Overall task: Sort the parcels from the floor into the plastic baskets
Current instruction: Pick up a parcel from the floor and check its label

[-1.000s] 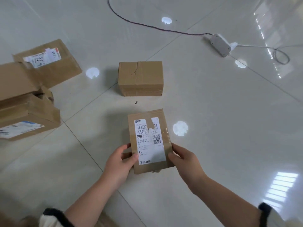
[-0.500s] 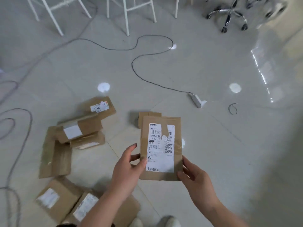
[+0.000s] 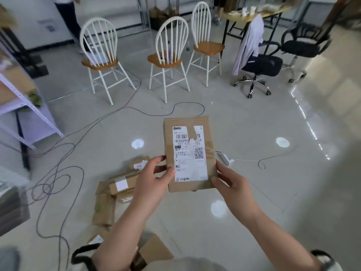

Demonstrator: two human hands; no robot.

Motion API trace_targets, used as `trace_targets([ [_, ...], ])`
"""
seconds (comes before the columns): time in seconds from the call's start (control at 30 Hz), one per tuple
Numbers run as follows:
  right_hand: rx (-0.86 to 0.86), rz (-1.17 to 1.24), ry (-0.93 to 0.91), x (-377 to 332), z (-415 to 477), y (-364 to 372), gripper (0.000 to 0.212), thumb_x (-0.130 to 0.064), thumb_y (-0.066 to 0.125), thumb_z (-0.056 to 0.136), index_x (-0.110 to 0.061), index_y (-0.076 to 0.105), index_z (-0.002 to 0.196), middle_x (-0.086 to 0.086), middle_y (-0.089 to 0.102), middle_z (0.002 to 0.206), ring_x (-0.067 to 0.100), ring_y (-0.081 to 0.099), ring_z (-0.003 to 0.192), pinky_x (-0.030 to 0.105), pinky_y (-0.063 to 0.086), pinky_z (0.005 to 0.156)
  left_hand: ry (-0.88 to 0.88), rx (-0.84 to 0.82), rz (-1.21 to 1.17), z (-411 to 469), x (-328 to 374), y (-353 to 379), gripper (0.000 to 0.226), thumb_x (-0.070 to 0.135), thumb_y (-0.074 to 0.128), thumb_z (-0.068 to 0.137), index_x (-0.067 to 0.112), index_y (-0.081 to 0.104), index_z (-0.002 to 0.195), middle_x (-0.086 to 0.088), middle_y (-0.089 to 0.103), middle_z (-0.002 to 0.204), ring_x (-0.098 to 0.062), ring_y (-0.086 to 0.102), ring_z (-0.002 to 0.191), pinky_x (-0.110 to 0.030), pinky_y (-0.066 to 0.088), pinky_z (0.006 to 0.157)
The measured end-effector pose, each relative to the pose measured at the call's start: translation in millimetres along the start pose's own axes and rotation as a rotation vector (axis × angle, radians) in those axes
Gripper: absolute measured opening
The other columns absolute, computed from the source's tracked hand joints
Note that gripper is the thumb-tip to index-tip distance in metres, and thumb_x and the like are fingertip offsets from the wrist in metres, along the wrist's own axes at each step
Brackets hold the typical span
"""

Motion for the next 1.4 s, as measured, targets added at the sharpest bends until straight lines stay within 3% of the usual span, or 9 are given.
trace_targets([
  [0.3, 0.227, 0.017, -0.039, -21, -26, -54, 0.045, -0.001, 0.052, 0.091, -0.023, 0.056, 0.131, -0.013, 0.066, 0.112, 0.0, 0.061, 0.105, 0.005, 0.043, 0.082, 0.194, -0.088, 0.076, 4, 63, 40, 0.034, 0.033, 0.065, 0.084, 0.037, 0.057, 0.117, 0.016, 0.068, 0.1, -0.006, 0.065, 0.092, -0.033, 0.051, 0.079],
  [0.43, 0.396, 0.018, -0.046, -31, -57, -80, 0.051, -0.001, 0.049, 0.092, -0.044, 0.056, 0.118, -0.028, 0.067, 0.106, -0.005, 0.061, 0.102, 0.002, 0.042, 0.08, 0.324, -0.253, 0.1, -2, 97, 74, 0.027, 0.035, 0.065, 0.084, 0.052, 0.054, 0.102, 0.021, 0.067, 0.097, 0.007, 0.062, 0.085, -0.022, 0.048, 0.072],
  [0.67, 0.824, 0.065, 0.01, -29, -172, -133, 0.044, -0.004, 0.051, 0.094, -0.031, 0.056, 0.128, -0.014, 0.068, 0.113, 0.004, 0.061, 0.109, 0.018, 0.044, 0.094, 0.452, -0.628, 0.1, -63, 139, 166, 0.037, 0.034, 0.068, 0.083, 0.04, 0.056, 0.117, 0.02, 0.066, 0.099, 0.004, 0.063, 0.078, -0.027, 0.051, 0.073],
  [0.73, 0.938, 0.063, 0.017, -24, -222, -144, 0.046, -0.002, 0.051, 0.093, -0.02, 0.051, 0.135, -0.005, 0.066, 0.12, 0.012, 0.061, 0.112, 0.027, 0.044, 0.1, 0.485, -0.754, 0.084, -101, 143, 196, 0.037, 0.032, 0.068, 0.083, 0.039, 0.057, 0.118, 0.017, 0.067, 0.101, -0.001, 0.065, 0.079, -0.03, 0.053, 0.075],
  [0.83, 1.123, 0.071, 0.036, -15, -311, -155, 0.047, 0.002, 0.049, 0.092, -0.019, 0.052, 0.135, -0.008, 0.069, 0.115, 0.007, 0.065, 0.102, 0.016, 0.047, 0.09, 0.55, -0.943, 0.079, -178, 144, 234, 0.035, 0.033, 0.069, 0.082, 0.037, 0.06, 0.116, 0.017, 0.068, 0.102, -0.001, 0.065, 0.078, -0.028, 0.052, 0.076],
  [0.93, 1.331, 0.056, 0.061, -10, -403, -157, 0.052, 0.002, 0.052, 0.091, -0.041, 0.057, 0.119, -0.013, 0.072, 0.104, -0.004, 0.066, 0.087, 0.007, 0.046, 0.076, 0.625, -1.137, 0.101, -261, 140, 263, 0.033, 0.033, 0.068, 0.083, 0.034, 0.061, 0.115, 0.015, 0.068, 0.102, -0.007, 0.067, 0.081, -0.034, 0.055, 0.078],
  [1.07, 1.53, 0.09, 0.105, 8, -516, -136, 0.059, -0.002, 0.055, 0.091, -0.061, 0.059, 0.1, -0.015, 0.071, 0.107, 0.005, 0.067, 0.096, 0.021, 0.053, 0.083, 0.688, -1.353, 0.127, -374, 119, 294, 0.031, 0.029, 0.067, 0.084, 0.032, 0.061, 0.114, 0.021, 0.066, 0.101, 0.001, 0.064, 0.089, -0.028, 0.053, 0.079],
  [1.23, 1.806, 0.141, 0.21, 37, -666, -93, 0.05, -0.001, 0.056, 0.091, -0.039, 0.053, 0.123, -0.021, 0.066, 0.11, -0.004, 0.064, 0.094, 0.01, 0.049, 0.073, 0.667, -1.649, 0.159, -526, 70, 307, 0.031, 0.025, 0.07, 0.082, 0.036, 0.06, 0.109, 0.02, 0.066, 0.099, 0.001, 0.063, 0.094, -0.026, 0.053, 0.08],
  [1.4, 2.014, 0.154, 0.328, 61, -790, -40, 0.049, -0.008, 0.057, 0.092, -0.03, 0.046, 0.135, -0.017, 0.06, 0.123, -0.004, 0.058, 0.106, 0.017, 0.049, 0.091, 0.67, -1.92, 0.197, -664, 22, 301, 0.036, 0.027, 0.07, 0.082, 0.034, 0.06, 0.117, 0.014, 0.068, 0.103, -0.001, 0.067, 0.086, -0.021, 0.055, 0.068],
])
Point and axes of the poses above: each hand's wrist, its own z-axis towards the middle knuckle, its own y-axis out of the palm, x = y × z, the point moved 10 cm from there along z, towards the middle knuckle
